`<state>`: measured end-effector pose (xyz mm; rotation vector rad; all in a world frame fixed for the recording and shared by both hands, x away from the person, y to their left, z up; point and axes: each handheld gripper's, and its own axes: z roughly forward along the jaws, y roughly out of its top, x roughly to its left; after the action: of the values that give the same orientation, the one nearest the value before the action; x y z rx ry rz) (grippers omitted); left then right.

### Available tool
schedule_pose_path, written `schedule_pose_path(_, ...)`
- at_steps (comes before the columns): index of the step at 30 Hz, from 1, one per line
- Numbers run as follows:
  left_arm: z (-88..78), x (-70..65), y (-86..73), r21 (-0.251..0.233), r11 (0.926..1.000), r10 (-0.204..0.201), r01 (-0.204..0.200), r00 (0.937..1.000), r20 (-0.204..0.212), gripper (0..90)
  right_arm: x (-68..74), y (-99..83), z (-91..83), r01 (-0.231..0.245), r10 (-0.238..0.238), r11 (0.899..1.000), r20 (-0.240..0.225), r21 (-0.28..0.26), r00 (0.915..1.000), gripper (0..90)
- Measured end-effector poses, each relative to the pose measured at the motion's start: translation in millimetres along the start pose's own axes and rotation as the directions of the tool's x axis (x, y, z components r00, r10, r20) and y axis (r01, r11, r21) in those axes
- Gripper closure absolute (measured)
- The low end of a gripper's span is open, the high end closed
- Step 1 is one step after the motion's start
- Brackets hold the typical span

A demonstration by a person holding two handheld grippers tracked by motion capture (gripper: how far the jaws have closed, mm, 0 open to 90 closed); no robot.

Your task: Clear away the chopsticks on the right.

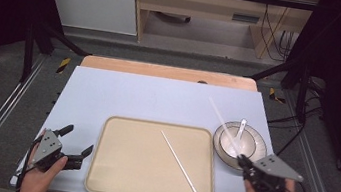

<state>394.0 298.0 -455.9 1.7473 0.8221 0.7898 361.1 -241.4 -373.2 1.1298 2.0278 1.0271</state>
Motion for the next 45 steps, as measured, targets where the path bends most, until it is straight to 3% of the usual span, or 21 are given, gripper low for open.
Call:
schedule_pose_path(4, -1.8, 0.4, 0.7, -0.007, 1.0, -0.005, 0.005, 1.0, -0.006, 5.7, 34.5, -7.2, 15.0, -0.035, 0.038, 0.999, -0.099, 0.03, 0.9943, 83.8)
schedule_pose_path(10, -2.5, 2.7, 0.5, -0.01, 0.9999, -0.013, 0.012, 0.9999, -0.004, 5.8, 66.2, -21.2, 48.6, -0.012, 0.032, 0.99, -0.138, 0.139, 0.99, 83.8)
schedule_pose_path(14, -1.2, 1.1, 1.5, -0.012, 0.9999, -0.007, 0.007, 1.0, -0.001, 5.7, 71.4, -32.5, 64.8, -0.017, 0.047, 0.983, -0.161, 0.184, 0.9858, 83.8)
schedule_pose_path(19, -0.3, -0.5, 1.9, -0.009, 1.0, 0.0, 0.0, 1.0, 0.002, 5.8, 74.2, -35.8, 73.0, -0.008, 0.043, 0.978, -0.162, 0.21, 0.9858, 83.8)
schedule_pose_path(23, -1.6, -1.3, 3.6, -0.017, 0.9999, 0.0, 0.0, 1.0, 0.006, 5.8, 73.4, -42.2, 80.7, -0.025, 0.07, 0.968, -0.176, 0.249, 0.9819, 83.7)
schedule_pose_path(27, -1.3, -1.8, 4.2, -0.018, 0.9998, 0.001, -0.001, 1.0, 0.01, 5.8, 73.3, -43.2, 83.7, -0.011, 0.058, 0.967, -0.176, 0.254, 0.9827, 83.7)
schedule_pose_path(31, -0.8, -2.7, 5.2, -0.022, 0.9997, -0.003, 0.003, 0.9999, 0.012, 5.8, 73.5, -42.6, 87.3, -0.027, 0.077, 0.965, -0.182, 0.263, 0.9804, 83.7)
schedule_pose_path(32, -0.6, -3.0, 5.4, -0.023, 0.9997, -0.002, 0.002, 0.9999, 0.013, 5.8, 72.0, -43.0, 88.7, -0.011, 0.062, 0.966, -0.187, 0.258, 0.9803, 83.7)
schedule_pose_path(33, -0.6, -3.0, 5.4, -0.023, 0.9997, -0.002, 0.002, 0.9999, 0.013, 5.8, 73.3, -42.7, 89.1, -0.03, 0.084, 0.961, -0.186, 0.275, 0.9789, 83.6)
schedule_pose_path(34, -0.2, -3.6, 5.5, -0.021, 0.9998, -0.001, 0.002, 0.9999, 0.017, 5.8, 71.7, -43.8, 90.6, -0.011, 0.065, 0.963, -0.195, 0.269, 0.9786, 83.6)
schedule_pose_path(35, 0.1, -3.8, 5.6, -0.02, 0.9998, 0.0, 0.001, 0.9998, 0.018, 5.8, 72.3, -44.0, 91.5, -0.027, 0.084, 0.96, -0.196, 0.278, 0.9769, 83.6)
schedule_pose_path(45, 1.8, -6.7, 7.5, -0.019, 0.9998, 0.003, -0.003, 0.9997, 0.026, 5.8, 71.5, -45.0, 95.7, -0.023, 0.082, 0.964, -0.213, 0.264, 0.9735, 83.4)
